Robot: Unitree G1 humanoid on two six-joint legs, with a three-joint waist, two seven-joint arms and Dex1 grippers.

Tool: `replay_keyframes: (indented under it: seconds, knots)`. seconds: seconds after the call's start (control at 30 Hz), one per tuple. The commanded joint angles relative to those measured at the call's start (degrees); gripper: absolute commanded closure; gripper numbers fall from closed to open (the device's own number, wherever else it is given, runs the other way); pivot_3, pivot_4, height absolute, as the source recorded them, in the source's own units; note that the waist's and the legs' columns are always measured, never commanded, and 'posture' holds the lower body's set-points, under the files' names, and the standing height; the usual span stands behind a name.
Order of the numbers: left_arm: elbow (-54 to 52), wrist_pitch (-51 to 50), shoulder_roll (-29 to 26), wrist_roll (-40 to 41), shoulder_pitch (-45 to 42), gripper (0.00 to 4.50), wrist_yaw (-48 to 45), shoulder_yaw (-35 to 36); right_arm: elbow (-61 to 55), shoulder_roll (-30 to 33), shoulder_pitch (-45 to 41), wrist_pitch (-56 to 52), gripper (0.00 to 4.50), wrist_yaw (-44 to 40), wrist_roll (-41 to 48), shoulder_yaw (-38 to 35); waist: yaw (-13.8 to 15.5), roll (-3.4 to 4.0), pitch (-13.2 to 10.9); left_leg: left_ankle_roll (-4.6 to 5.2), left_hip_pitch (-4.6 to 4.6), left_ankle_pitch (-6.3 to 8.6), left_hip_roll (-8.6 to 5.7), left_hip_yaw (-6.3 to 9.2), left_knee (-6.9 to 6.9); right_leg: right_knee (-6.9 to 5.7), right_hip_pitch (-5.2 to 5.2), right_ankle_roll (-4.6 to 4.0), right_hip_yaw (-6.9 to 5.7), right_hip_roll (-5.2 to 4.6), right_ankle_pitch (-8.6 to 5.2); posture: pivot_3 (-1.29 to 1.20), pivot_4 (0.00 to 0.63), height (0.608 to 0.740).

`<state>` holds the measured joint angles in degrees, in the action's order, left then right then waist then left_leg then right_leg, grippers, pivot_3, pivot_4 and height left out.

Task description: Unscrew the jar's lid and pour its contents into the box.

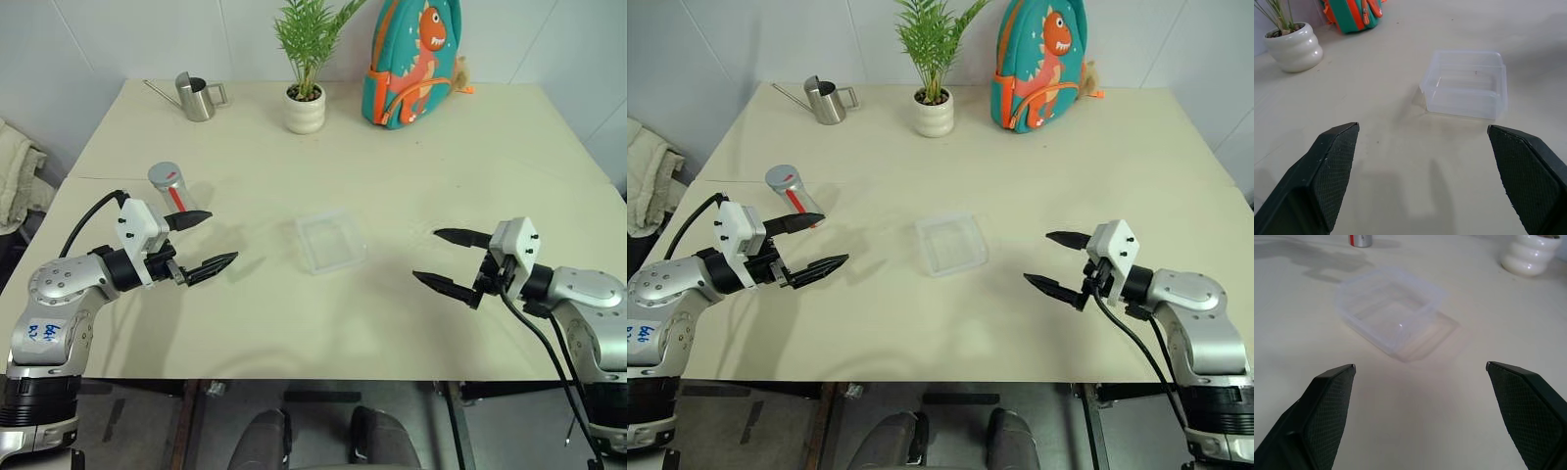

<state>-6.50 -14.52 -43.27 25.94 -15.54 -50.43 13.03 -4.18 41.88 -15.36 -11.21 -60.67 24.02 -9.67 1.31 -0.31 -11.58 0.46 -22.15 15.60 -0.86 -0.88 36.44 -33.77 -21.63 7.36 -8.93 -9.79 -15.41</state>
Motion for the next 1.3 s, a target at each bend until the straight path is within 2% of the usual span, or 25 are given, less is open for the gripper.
replay_keyframes:
  seconds: [0.03,0.17,0.3,0.4,0.47,0.53,0.7,0.87,1.07,1.3]
  knots:
    - [-3.2,-0.3,-0.2,0.4,1.1,0.02,0.8,1.5,0.9,-0.5,-2.1,2.0,0.0,-0.6,0.5,-0.1,0.0,0.0,0.0,-0.01,0.0,0.0,0.01,0.0,0.0,0.0,0.0,0.0,0.0,0.01,0.0,0.0,0.15,0.74]
    - [-5.8,-0.5,0.3,0.1,4.6,0.02,3.4,3.6,3.8,-1.5,-4.3,3.5,0.0,-2.2,0.0,1.8,0.0,0.0,0.0,-0.01,-0.01,0.02,0.02,-0.03,0.01,0.04,0.0,-0.01,0.02,0.01,0.0,0.0,0.15,0.74]
    - [-10.1,-1.4,3.2,-1.1,10.5,0.02,10.7,7.1,7.0,-3.9,-8.7,4.2,0.0,-3.6,0.2,4.3,-0.4,0.01,0.0,-0.02,0.01,0.05,0.08,-0.09,0.03,0.06,0.0,-0.03,0.08,0.07,0.01,0.0,0.15,0.74]
    - [-15.5,-4.8,9.0,-2.6,13.2,0.02,22.1,9.6,7.8,-6.7,-13.5,2.0,0.0,-4.0,1.9,5.7,-0.2,0.01,0.0,-0.05,0.02,0.06,0.15,-0.09,0.06,0.06,-0.01,-0.05,0.1,0.15,0.03,0.0,0.15,0.74]
    - [-18.9,-6.3,12.6,-6.6,14.6,0.02,29.1,8.5,9.7,-9.0,-18.1,1.0,0.0,-4.7,2.6,6.8,-0.1,0.01,0.0,-0.05,0.03,0.07,0.18,-0.03,0.13,0.02,-0.01,-0.09,0.15,0.16,0.06,0.0,0.15,0.74]
    - [-20.7,-6.4,13.8,-8.5,16.3,0.02,30.8,8.4,9.1,-10.6,-19.8,0.1,0.0,-4.5,2.7,7.7,0.0,0.01,0.0,-0.07,0.01,0.12,0.25,-0.02,0.34,-0.06,-0.01,-0.15,0.19,0.24,0.09,0.0,0.15,0.74]
    - [-17.5,-6.7,27.5,-15.5,10.1,0.02,49.5,6.3,12.8,-17.1,-28.5,-1.0,0.0,-5.0,2.6,11.0,0.3,-0.01,0.0,-0.13,-0.05,0.34,0.48,0.01,0.74,-0.12,-0.01,-0.27,0.26,0.46,0.17,0.0,0.15,0.74]
    - [-9.0,-3.4,33.1,-21.4,1.8,0.02,58.2,3.7,12.6,-19.9,-31.4,-2.4,0.0,-5.3,2.5,13.1,0.4,-0.05,0.0,-0.14,-0.11,0.34,0.5,-0.14,0.77,-0.19,-0.12,-0.31,0.29,0.52,0.2,0.0,0.15,0.74]
    - [-1.8,-1.5,35.5,-24.4,-4.4,0.02,62.7,2.3,11.0,-21.7,-31.0,-3.3,0.0,-4.3,2.0,14.5,0.0,-0.07,0.0,-0.09,-0.24,0.39,0.53,-0.57,0.74,-0.09,-0.37,-0.3,0.43,0.53,0.2,0.0,0.15,0.74]
    - [6.0,1.2,34.8,-25.9,-9.6,0.02,65.0,2.2,9.4,-22.8,-30.5,-4.1,0.0,-3.0,2.3,14.4,0.0,-0.09,0.0,-0.13,-0.32,0.41,0.56,-1.11,0.74,-0.2,-0.83,-0.34,1.01,0.84,0.24,0.0,0.15,0.74]
